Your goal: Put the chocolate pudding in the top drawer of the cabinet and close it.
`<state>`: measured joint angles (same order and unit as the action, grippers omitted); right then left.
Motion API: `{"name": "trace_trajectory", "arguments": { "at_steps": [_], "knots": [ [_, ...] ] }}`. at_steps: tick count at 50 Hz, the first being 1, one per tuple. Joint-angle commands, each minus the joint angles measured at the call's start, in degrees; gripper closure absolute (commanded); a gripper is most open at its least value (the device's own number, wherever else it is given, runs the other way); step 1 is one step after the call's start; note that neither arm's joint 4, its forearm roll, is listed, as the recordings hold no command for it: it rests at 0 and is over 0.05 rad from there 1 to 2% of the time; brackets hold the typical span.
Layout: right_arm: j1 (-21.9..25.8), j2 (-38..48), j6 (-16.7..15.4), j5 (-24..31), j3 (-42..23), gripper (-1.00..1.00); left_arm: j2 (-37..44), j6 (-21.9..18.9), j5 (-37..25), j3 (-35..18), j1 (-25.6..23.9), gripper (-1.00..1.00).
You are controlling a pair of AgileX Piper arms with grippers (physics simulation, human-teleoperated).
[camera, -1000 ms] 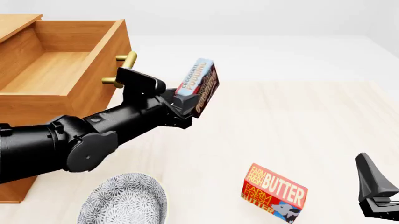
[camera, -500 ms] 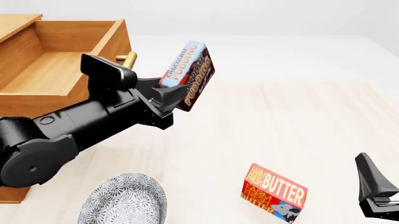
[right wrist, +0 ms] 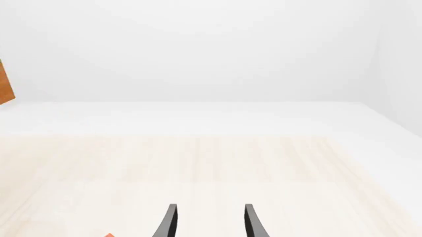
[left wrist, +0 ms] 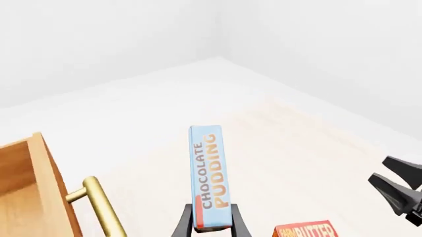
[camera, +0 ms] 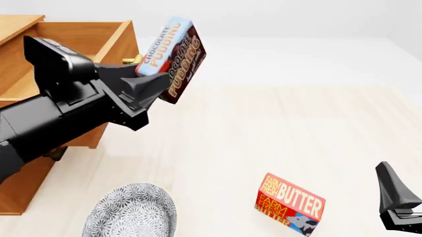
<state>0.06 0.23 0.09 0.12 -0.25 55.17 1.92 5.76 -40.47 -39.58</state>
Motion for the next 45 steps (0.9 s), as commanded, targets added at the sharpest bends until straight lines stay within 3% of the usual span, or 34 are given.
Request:
{"name": "trace_trajectory", "arguments": {
  "at_steps": [1,8,17,28,45],
  "knots": [
    [0.0,-0.01,0.0,-0.01,0.0,-1.0,-4.71,-2.34,-3.57,-1.42,2.08,1.0],
    [-0.01,0.0,-0.01,0.0,0.0,-1.0,-6.4,-3.33,-5.74,-2.62,2.85,1.0],
    [-0.01,0.0,0.0,0.0,0.0,-1.0,-9.34,-9.64,-11.89,-5.89,6.48,1.0],
    [-0.01,0.0,0.0,0.01,0.0,-1.0,-13.32,-11.24,-16.4,-8.12,11.04,1.0],
    [0.0,0.0,0.0,0.0,0.0,-1.0,-13.17,-14.43,-18.34,-9.22,16.85,1.0]
  ]
}}
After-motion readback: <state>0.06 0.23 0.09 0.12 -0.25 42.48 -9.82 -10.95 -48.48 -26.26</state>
